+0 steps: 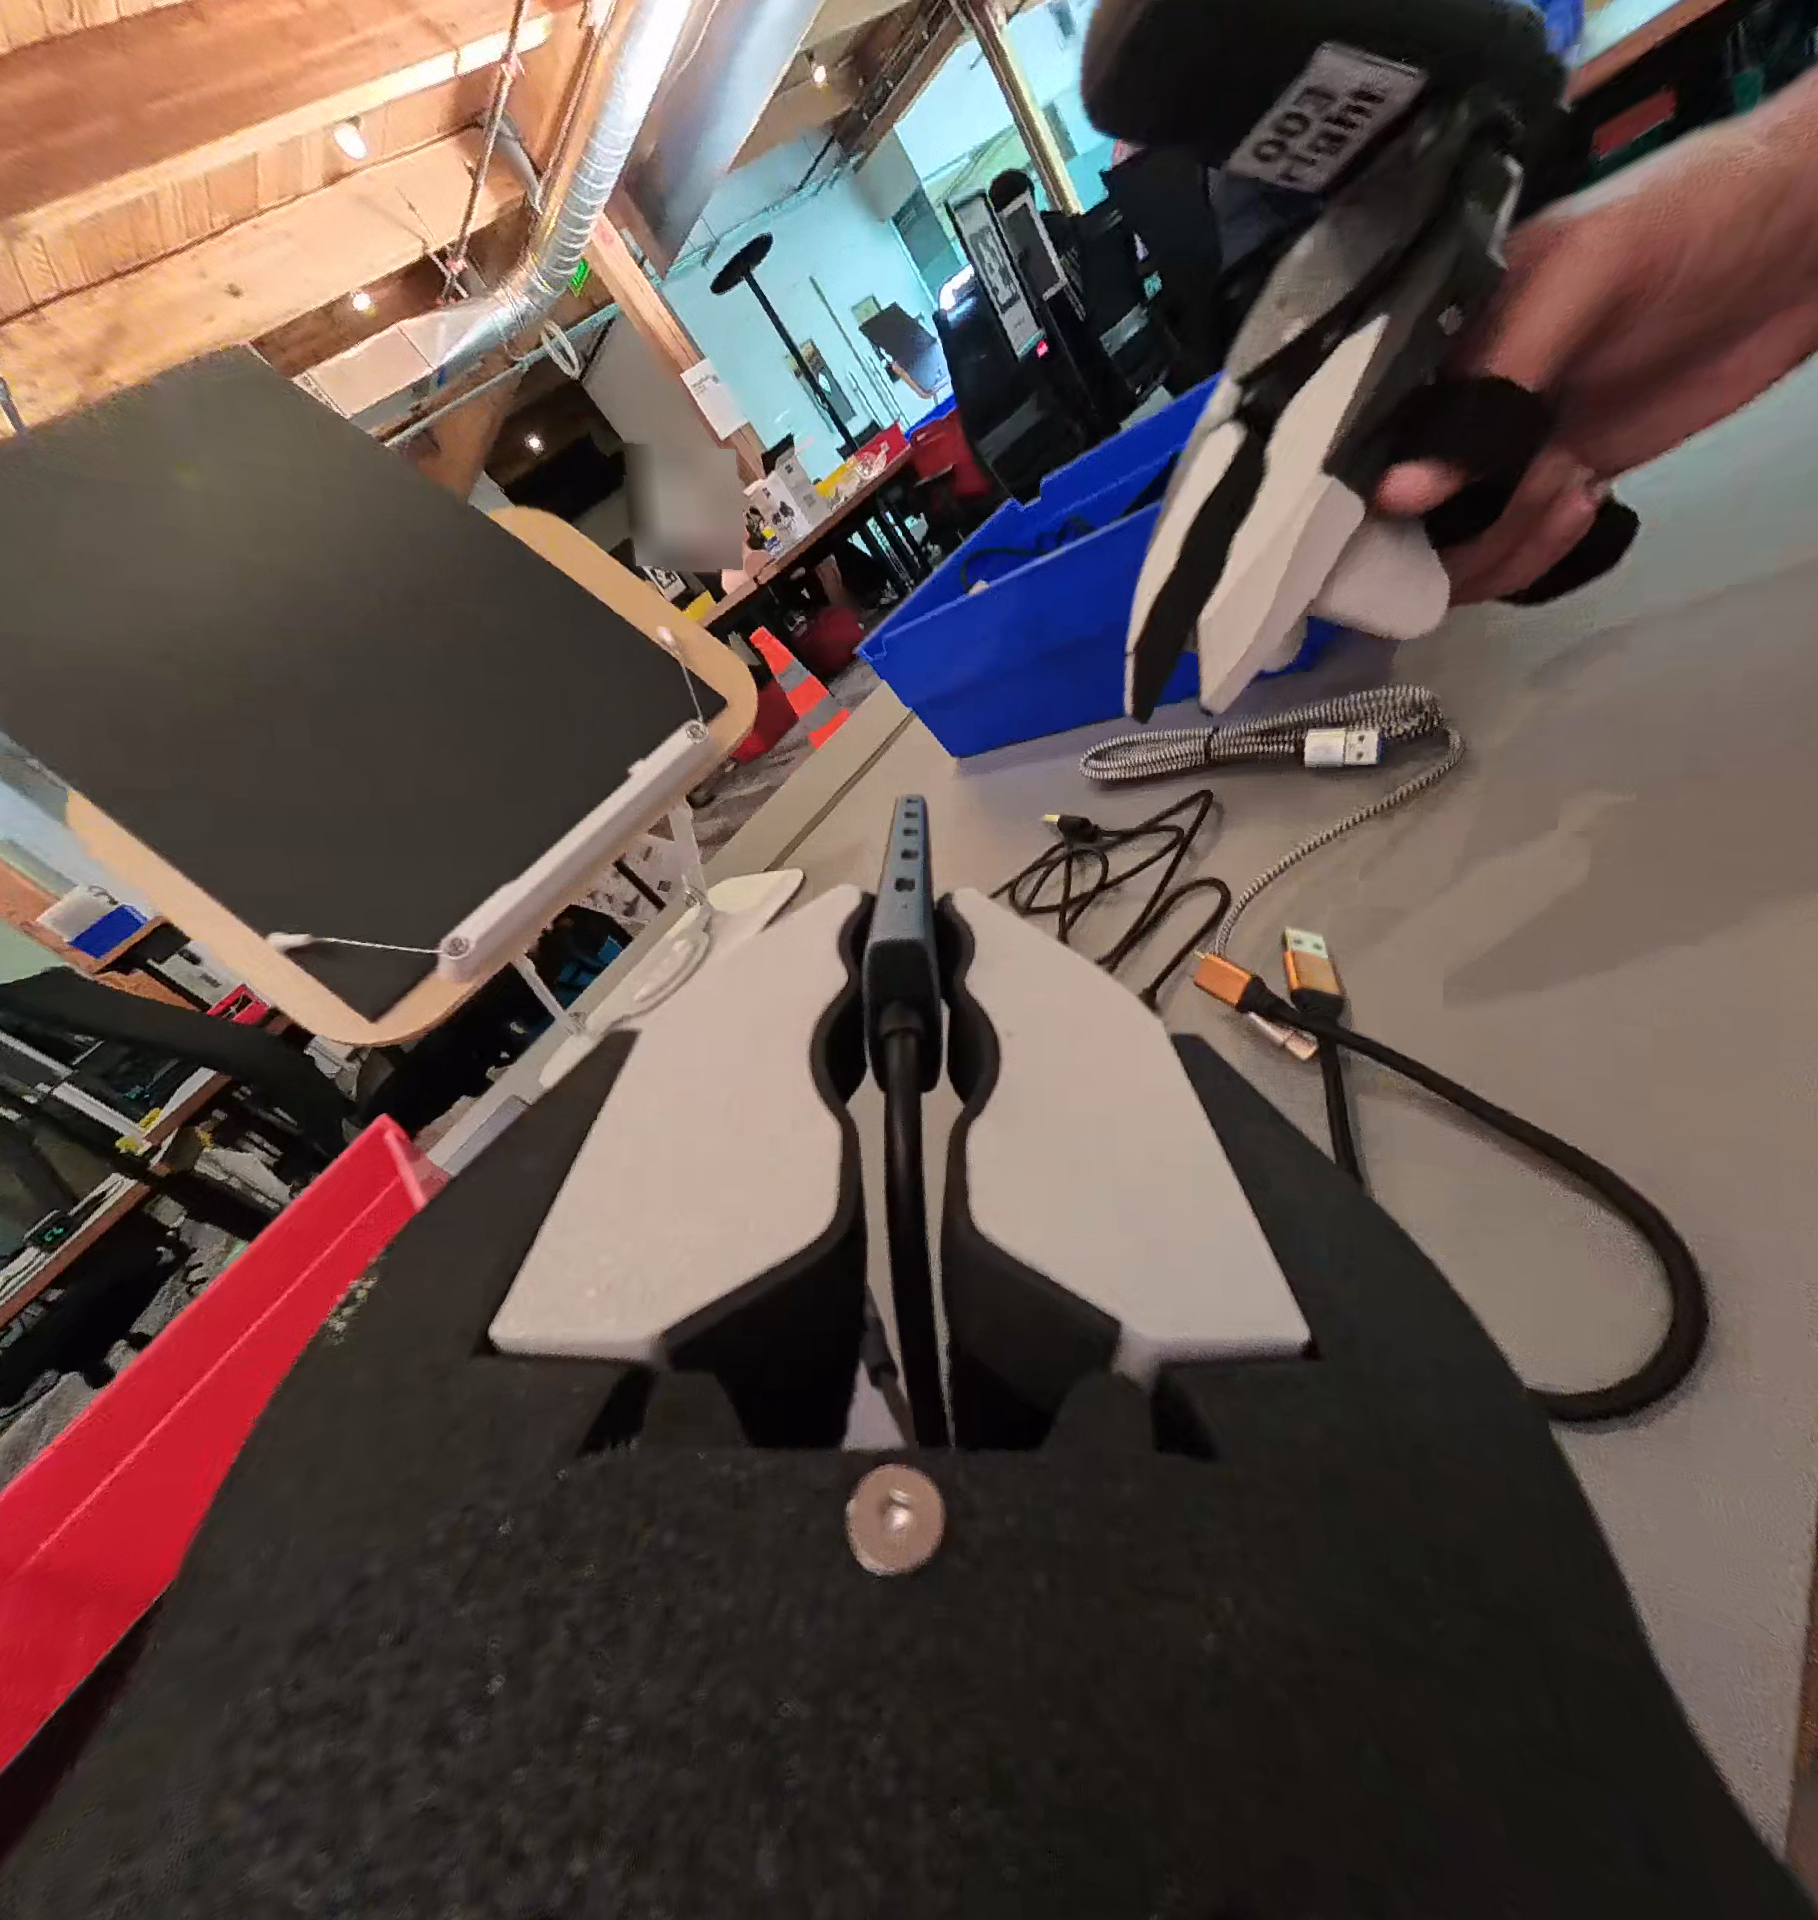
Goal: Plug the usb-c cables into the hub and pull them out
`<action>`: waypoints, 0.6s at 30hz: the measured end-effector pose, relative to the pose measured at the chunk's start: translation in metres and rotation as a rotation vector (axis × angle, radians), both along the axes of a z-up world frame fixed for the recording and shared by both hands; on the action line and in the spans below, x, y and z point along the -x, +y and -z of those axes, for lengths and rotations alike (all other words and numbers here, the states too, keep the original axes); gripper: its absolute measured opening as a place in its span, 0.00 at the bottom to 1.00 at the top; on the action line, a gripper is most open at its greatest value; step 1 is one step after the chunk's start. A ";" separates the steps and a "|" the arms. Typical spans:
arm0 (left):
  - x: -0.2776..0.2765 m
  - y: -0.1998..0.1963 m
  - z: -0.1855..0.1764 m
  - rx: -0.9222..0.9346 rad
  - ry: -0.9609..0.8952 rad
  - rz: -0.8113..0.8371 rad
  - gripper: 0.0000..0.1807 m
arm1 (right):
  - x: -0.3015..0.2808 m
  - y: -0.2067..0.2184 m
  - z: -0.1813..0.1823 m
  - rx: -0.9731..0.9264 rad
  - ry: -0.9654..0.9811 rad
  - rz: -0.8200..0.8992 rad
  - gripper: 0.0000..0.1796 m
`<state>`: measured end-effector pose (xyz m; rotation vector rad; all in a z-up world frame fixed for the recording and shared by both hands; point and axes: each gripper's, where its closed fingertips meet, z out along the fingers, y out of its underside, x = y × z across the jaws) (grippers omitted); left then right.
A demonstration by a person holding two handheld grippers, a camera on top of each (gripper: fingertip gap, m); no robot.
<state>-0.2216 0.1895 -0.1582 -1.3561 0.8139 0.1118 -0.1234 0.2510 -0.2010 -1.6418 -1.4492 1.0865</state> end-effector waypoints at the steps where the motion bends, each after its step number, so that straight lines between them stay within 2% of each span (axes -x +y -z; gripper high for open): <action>1: -0.001 0.002 0.006 0.009 0.022 0.000 0.05 | 0.004 0.002 0.008 0.007 -0.054 -0.014 0.16; 4: -0.002 0.006 0.019 0.035 0.057 -0.004 0.05 | 0.012 0.004 0.031 0.002 -0.203 -0.080 0.15; 8: 0.003 0.009 0.025 0.040 0.085 -0.032 0.05 | 0.024 -0.014 0.037 0.164 -0.236 -0.057 0.15; 10: 0.005 0.009 0.025 0.034 0.119 -0.051 0.05 | 0.026 -0.020 0.040 0.168 -0.264 0.061 0.17; 12: 0.005 0.008 0.024 0.031 0.119 -0.054 0.05 | 0.029 -0.034 0.042 0.158 -0.278 0.180 0.22; 15: 0.002 0.007 0.024 0.043 0.103 -0.041 0.05 | 0.031 -0.047 0.053 0.086 -0.322 0.376 0.23; 18: -0.001 0.006 0.026 0.047 0.109 -0.025 0.05 | 0.037 -0.048 0.059 0.032 -0.337 0.499 0.23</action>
